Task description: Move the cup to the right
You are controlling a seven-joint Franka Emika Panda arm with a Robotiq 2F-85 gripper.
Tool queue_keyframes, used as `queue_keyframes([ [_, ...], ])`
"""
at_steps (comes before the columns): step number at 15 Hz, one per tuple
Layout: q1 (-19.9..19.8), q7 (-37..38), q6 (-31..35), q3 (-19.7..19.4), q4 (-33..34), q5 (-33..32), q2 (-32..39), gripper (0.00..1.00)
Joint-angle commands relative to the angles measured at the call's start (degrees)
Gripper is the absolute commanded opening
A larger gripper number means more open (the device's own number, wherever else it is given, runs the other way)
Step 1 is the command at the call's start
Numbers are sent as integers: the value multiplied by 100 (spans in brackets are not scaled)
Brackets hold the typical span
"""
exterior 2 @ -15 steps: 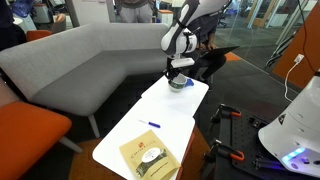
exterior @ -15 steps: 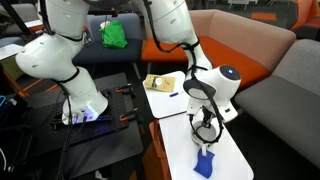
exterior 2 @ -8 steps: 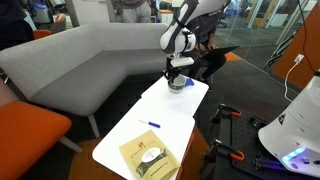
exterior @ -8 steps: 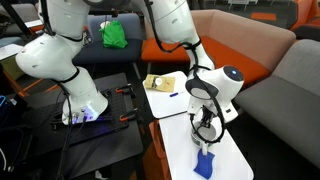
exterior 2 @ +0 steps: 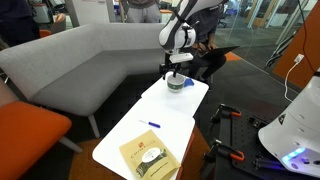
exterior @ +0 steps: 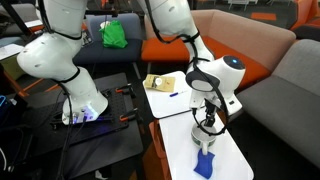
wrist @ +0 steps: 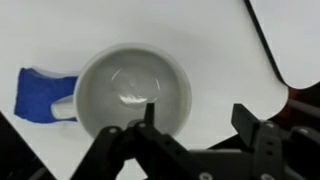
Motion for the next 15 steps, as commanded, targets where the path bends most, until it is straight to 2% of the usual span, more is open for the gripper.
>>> queue_keyframes([
  [1,362,334,424,-252,-899,-118,-852,100],
  [3,630,677,357,-457,-1369,-263,-1391,100],
  [4,899,1076,312,-706,-1575,-525,-1637,100],
  [7,1718,2508,228,-1414,-2162,-1946,-2447,100],
  [9,2070,3582,53,-1640,-2387,-3109,-2945,100],
  [11,2202,4768,-213,-1600,-2523,-4364,-3388,100],
  [13,2034,5495,-620,-1183,-2664,-5094,-3828,100],
  [15,1837,5712,-917,-768,-2809,-5238,-4111,100],
])
